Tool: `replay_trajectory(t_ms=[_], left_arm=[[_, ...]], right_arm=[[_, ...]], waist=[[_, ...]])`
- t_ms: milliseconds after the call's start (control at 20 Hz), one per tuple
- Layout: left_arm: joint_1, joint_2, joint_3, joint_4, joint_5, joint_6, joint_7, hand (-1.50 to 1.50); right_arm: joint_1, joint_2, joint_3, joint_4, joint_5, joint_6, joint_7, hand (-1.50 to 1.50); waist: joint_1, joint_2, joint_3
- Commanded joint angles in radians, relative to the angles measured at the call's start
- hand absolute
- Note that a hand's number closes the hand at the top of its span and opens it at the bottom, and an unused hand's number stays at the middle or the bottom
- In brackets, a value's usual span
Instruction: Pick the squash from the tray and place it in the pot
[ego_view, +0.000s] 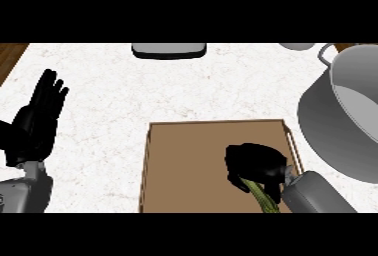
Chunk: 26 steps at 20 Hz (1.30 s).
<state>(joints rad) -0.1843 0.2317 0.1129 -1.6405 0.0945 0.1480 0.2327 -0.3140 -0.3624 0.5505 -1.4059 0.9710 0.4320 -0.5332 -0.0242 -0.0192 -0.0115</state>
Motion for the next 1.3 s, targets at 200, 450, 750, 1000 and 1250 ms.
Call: replay_trajectory(t_ms=[200, 450, 750, 1000, 1250], left_arm=[[0.027, 0.037, 0.065, -0.008, 0.017, 0.007, 0.007, 0.00], [0.073, 0.013, 0.037, -0.045, 0.003, 0.012, 0.003, 0.00], [0.071, 0.008, 0.046, -0.004, 0.017, -0.010, -0.037, 0.00], [0.073, 0.013, 0.021, -0.068, 0.024, -0.031, 0.008, 0.00], [0.034, 0.003, 0.013, -0.036, 0.006, -0.026, -0.014, 0.00]], right_arm=[[0.358, 0.080, -0.134, -0.255, -0.017, -0.060, 0.422, 1.50], [0.511, 0.159, -0.243, -0.570, -0.100, -0.188, 0.508, 1.50], [0.629, 0.199, -0.368, -0.947, -0.132, -0.265, 0.623, 1.50], [0.694, 0.234, -0.523, -1.127, -0.265, -0.255, 0.690, 1.50], [0.522, 0.212, -0.710, -1.060, -0.343, -0.191, 0.785, 1.50]], waist=[[-0.075, -0.006, 0.008], [-0.074, -0.009, 0.010], [-0.048, 0.005, 0.009], [-0.004, 0.012, 0.012], [0.015, 0.017, 0.011]])
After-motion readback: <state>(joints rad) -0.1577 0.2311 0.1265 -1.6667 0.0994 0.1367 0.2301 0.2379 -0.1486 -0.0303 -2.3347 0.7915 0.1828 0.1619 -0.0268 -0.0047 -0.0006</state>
